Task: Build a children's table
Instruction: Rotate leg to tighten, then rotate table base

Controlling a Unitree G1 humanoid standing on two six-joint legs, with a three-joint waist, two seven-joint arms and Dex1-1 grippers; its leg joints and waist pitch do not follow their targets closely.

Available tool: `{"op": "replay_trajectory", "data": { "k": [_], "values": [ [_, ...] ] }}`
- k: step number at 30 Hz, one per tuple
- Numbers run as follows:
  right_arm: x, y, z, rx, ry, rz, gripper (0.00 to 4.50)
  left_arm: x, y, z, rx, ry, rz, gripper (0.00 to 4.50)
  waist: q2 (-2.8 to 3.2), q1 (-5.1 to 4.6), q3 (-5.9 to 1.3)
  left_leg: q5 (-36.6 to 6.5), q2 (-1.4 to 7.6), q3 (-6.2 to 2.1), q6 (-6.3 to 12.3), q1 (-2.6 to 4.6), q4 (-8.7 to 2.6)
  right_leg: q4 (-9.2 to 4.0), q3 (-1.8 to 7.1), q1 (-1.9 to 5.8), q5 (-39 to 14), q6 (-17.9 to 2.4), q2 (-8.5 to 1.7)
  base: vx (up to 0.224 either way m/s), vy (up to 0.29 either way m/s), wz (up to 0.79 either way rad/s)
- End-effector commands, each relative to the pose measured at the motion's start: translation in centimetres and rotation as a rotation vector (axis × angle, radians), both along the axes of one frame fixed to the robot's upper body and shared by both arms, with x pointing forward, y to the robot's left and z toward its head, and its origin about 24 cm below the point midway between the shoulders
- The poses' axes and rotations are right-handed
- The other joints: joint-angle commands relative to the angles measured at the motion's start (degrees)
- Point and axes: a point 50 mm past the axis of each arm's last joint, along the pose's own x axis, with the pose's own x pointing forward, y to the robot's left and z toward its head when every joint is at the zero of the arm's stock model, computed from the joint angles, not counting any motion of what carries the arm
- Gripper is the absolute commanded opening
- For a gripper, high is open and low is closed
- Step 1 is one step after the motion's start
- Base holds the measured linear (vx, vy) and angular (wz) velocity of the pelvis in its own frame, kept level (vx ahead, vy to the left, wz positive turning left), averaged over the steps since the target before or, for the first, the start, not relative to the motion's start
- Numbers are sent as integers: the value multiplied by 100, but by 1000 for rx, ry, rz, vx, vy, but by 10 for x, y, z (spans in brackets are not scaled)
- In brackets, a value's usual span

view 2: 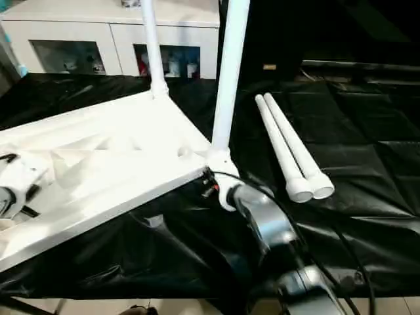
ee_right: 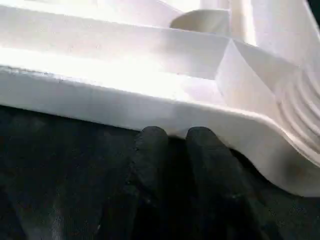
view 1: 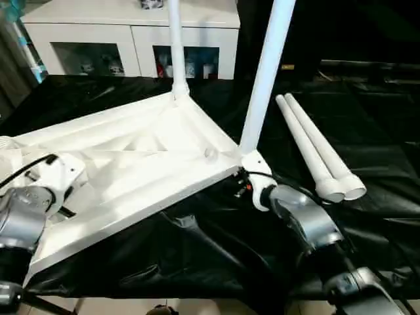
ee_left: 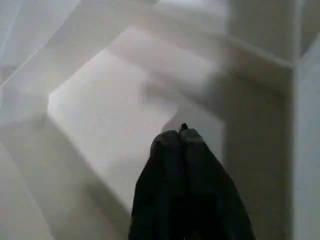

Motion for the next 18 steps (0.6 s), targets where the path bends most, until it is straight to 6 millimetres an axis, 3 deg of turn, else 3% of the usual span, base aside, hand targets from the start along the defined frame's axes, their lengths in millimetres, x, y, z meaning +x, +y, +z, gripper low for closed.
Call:
{"op": "replay_trajectory", "data": {
  "k": [1, 3, 7, 8, 14, 18],
  "values": [
    [4, 2, 1, -5, -6, 1, 55, 5, -14, 2, -46, 39, -117, 0, 102, -24, -389, -2255, 83, -115, -471, 273, -413, -348, 69, 85, -1205, -971, -153, 0, 0, 0],
    [7, 4, 0, -8, -5, 0, 36, 6, -25, 4, -93, 62, -201, 0, 76, -30, -392, -2228, 84, -103, -466, 275, -408, -344, 70, 90, -1157, -1000, -156, 0, 0, 0],
    [13, 9, 0, 0, -11, 4, 5, 4, -49, 11, -180, 126, -418, 0, 92, -13, -398, -2149, 96, -94, -457, 283, -398, -321, 71, 89, -1120, -1130, -171, 0, 0, 0],
    [15, 11, 1, 2, -15, 9, 5, 0, -57, 12, -220, 164, -491, 0, 57, -23, -391, -2155, 92, -81, -461, 275, -402, -313, 70, 98, -1112, -1145, -159, 0, 0, 0],
    [17, 12, 3, 12, -21, 24, 5, -15, -89, 17, -384, 260, -743, 0, 61, -22, -392, -2035, 97, -69, -430, 277, -404, -293, 71, 110, -1100, -1135, -156, 0, 0, 0],
    [19, 10, 1, 10, -23, 23, 5, -14, -110, 22, -457, 281, -855, 0, 71, -34, -389, -2013, 88, -59, -433, 265, -397, -288, 76, 126, -1132, -1155, -154, 0, 0, 0]
  ]
}}
